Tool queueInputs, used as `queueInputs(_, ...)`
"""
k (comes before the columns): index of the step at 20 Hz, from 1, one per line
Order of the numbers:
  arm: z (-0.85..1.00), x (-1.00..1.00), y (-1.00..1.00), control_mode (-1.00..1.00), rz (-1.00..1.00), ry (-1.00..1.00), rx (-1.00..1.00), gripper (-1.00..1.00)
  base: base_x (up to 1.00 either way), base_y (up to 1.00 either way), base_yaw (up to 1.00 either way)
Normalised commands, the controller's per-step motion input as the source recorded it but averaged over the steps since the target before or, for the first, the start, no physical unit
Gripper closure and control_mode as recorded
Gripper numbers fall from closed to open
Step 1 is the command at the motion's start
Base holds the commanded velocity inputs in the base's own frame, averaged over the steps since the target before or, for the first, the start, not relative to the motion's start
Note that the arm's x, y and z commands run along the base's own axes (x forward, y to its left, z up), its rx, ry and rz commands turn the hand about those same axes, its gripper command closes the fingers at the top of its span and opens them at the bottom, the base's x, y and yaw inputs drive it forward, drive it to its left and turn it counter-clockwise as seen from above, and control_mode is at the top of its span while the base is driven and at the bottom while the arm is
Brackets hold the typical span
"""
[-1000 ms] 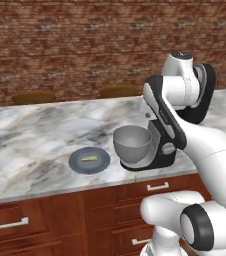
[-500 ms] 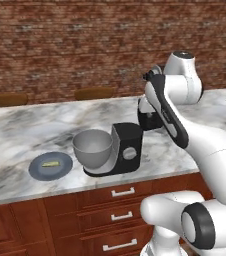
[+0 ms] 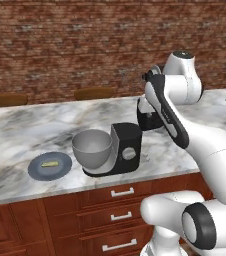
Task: Add butter and sugar cubes to the stand mixer bowl and then turn on the stand mixer to begin making frosting.
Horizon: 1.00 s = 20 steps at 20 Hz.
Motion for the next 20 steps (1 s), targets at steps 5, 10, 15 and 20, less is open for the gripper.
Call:
queueInputs(5, 0.0, -0.04, -0.64, -1.0, 0.0, 0.0, 0.12, -1.0, 0.0, 0.0, 0.0)
queueInputs(10, 0.0, -0.14, -1.0, -1.0, 0.01, -0.02, 0.2, -1.0, 0.0, 0.0, 0.0)
queueInputs(15, -0.05, -0.05, -1.0, -1.0, 0.12, -0.04, 0.29, -1.0, 0.0, 0.0, 0.0)
queueInputs(20, -0.34, 0.06, -0.76, -1.0, 0.39, -0.14, 0.37, -1.0, 0.0, 0.0, 0.0)
